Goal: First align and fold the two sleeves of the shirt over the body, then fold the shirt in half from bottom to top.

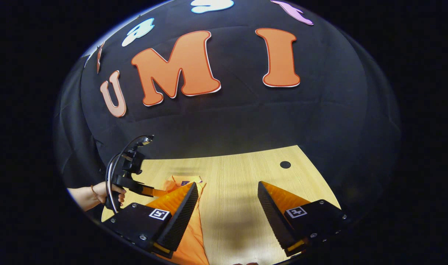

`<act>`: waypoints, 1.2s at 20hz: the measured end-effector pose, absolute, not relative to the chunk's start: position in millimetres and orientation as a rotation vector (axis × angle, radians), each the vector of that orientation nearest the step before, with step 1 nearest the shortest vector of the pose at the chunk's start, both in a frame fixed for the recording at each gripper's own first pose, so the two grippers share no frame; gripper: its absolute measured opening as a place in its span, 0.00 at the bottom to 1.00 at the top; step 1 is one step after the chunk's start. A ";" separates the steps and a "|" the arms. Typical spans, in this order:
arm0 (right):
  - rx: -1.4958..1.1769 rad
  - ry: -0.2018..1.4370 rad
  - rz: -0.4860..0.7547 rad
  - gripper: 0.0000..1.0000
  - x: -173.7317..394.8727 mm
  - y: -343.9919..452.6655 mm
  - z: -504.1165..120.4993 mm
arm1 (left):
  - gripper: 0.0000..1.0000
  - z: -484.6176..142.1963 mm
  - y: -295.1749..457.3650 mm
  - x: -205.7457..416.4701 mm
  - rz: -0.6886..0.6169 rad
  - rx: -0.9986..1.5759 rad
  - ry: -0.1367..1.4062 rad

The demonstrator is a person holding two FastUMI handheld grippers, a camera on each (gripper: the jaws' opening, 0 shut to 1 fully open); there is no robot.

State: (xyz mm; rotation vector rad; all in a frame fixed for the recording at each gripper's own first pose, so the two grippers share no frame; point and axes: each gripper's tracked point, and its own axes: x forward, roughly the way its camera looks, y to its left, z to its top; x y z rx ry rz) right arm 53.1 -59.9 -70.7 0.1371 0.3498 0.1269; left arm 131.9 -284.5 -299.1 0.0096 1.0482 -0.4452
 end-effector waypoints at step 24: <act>0.100 0.480 0.215 0.99 52.2 6.1 -112.8 | 0.99 -274.9 -197.4 97.3 -0.330 -0.087 0.944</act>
